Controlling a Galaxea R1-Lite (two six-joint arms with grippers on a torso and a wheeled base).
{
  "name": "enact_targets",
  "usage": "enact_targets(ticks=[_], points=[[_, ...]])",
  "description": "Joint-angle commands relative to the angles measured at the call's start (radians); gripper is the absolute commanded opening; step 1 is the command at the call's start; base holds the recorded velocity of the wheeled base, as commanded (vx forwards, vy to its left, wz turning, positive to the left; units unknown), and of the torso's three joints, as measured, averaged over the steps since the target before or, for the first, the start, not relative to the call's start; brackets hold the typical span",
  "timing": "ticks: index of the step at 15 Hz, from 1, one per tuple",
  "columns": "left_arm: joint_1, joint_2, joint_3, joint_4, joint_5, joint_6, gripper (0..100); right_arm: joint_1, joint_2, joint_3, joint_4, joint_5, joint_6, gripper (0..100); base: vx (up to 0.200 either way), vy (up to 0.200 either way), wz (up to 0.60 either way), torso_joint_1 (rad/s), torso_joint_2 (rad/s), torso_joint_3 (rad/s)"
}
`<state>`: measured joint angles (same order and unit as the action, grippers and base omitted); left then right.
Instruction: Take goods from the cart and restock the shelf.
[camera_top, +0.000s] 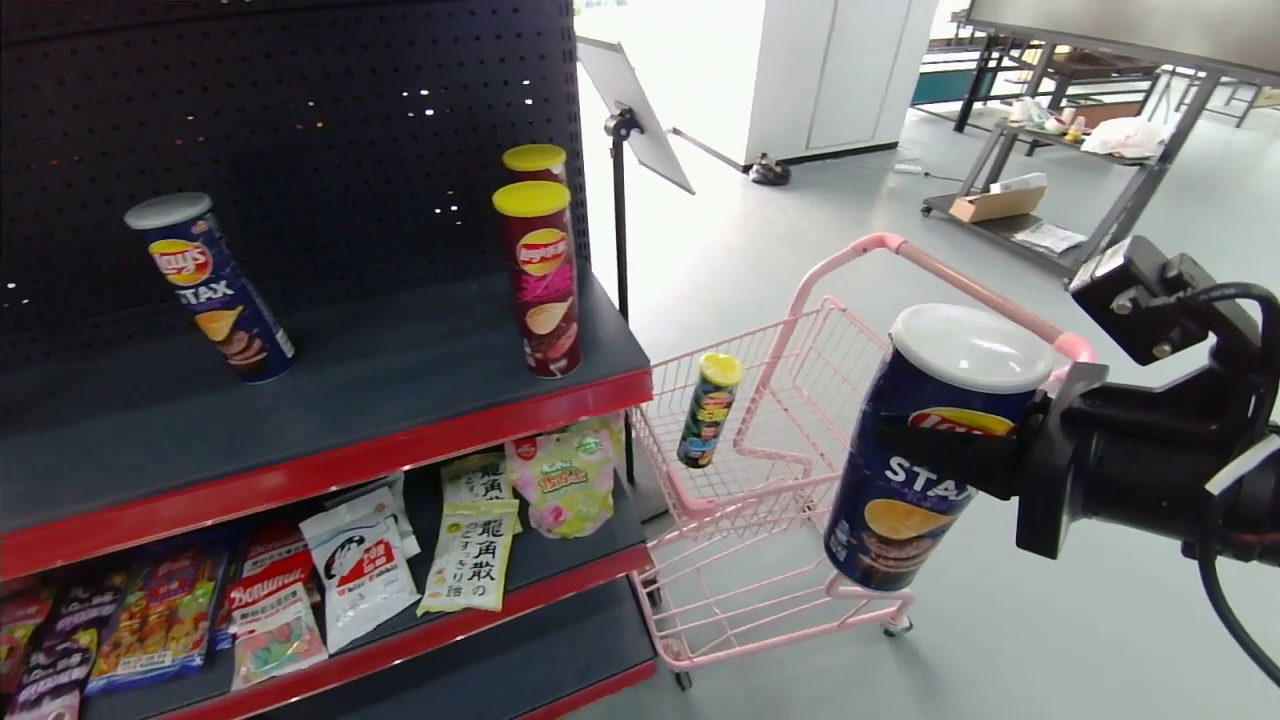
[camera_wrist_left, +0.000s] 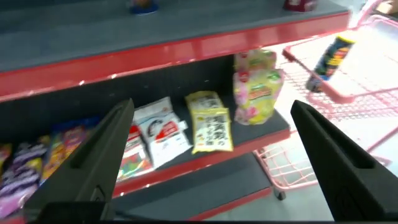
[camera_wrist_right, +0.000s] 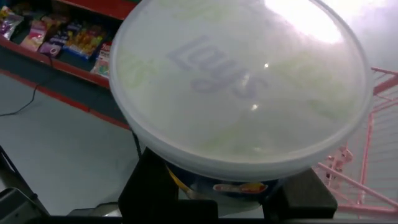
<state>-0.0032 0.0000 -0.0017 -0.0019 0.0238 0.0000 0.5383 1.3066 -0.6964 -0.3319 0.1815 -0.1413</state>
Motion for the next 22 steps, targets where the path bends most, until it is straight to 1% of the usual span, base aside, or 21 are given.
enact_targets(ticks=[1,7,10,13,16,19,22], points=[[0.000,0.000,0.000,0.000,0.001,0.000,100,0.000,0.003,-0.002,-0.001,0.001,0.000,0,0.000,0.000,0.60,0.007,-0.01,0.002],[0.000,0.000,0.000,0.000,0.001,0.000,100,0.000,0.016,-0.003,-0.001,0.006,-0.001,0,0.000,0.000,0.60,0.001,0.00,0.004],[0.000,0.000,0.000,0.000,0.001,0.000,100,-0.003,0.022,0.001,-0.002,0.003,-0.026,0,0.000,0.000,0.00,0.000,0.00,0.000],[0.000,0.000,0.000,0.000,0.001,0.002,100,-0.015,0.011,0.020,-0.006,0.001,-0.023,0,0.000,0.000,0.00,0.000,0.00,0.000],[0.000,0.000,0.000,0.000,0.001,0.002,100,-0.052,0.000,0.023,-0.030,0.007,0.011,0,0.000,0.000,0.00,0.000,0.00,0.000],[0.000,0.000,0.000,0.000,0.001,0.002,100,-0.050,-0.009,0.023,-0.030,0.010,0.026,0,0.000,0.000,0.00,0.000,0.00,0.000],[0.000,0.000,0.000,0.000,0.001,0.002,100,-0.052,-0.004,0.021,-0.035,0.010,0.020,0,0.000,0.200,0.00,0.001,0.01,0.001]])
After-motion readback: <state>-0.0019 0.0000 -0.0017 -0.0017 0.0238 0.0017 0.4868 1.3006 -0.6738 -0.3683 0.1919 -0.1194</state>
